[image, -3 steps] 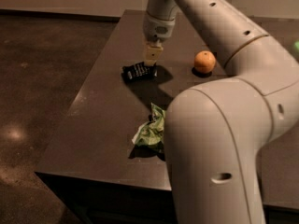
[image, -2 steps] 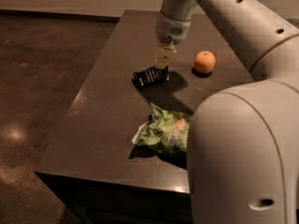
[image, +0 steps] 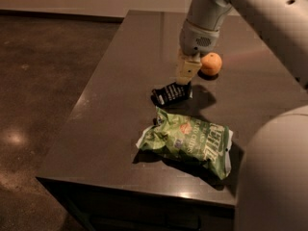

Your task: Move rxbar chocolate near green jalapeno chip bag

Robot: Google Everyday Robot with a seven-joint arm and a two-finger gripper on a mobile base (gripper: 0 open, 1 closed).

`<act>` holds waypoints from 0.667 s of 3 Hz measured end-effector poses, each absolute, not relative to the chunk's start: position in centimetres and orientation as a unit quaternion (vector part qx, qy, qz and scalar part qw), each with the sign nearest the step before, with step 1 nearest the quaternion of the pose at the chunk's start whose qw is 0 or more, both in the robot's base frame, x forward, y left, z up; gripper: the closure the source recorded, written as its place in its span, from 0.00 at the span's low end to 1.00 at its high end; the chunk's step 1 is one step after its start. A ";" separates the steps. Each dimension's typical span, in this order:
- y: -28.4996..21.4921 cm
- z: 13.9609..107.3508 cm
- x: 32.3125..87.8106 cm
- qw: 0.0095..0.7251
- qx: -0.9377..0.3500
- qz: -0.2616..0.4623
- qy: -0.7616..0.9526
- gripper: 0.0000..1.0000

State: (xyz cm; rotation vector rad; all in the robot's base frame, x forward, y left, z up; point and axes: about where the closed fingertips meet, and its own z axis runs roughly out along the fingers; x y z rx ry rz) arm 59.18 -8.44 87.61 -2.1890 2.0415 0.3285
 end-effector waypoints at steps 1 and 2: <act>-9.6 87.7 56.4 0.054 -0.720 0.123 0.680 0.61; -10.4 87.8 54.1 0.049 -0.719 0.133 0.681 0.38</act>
Offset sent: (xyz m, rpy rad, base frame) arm -0.1094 -0.0459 0.0076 -0.0310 0.1927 0.0225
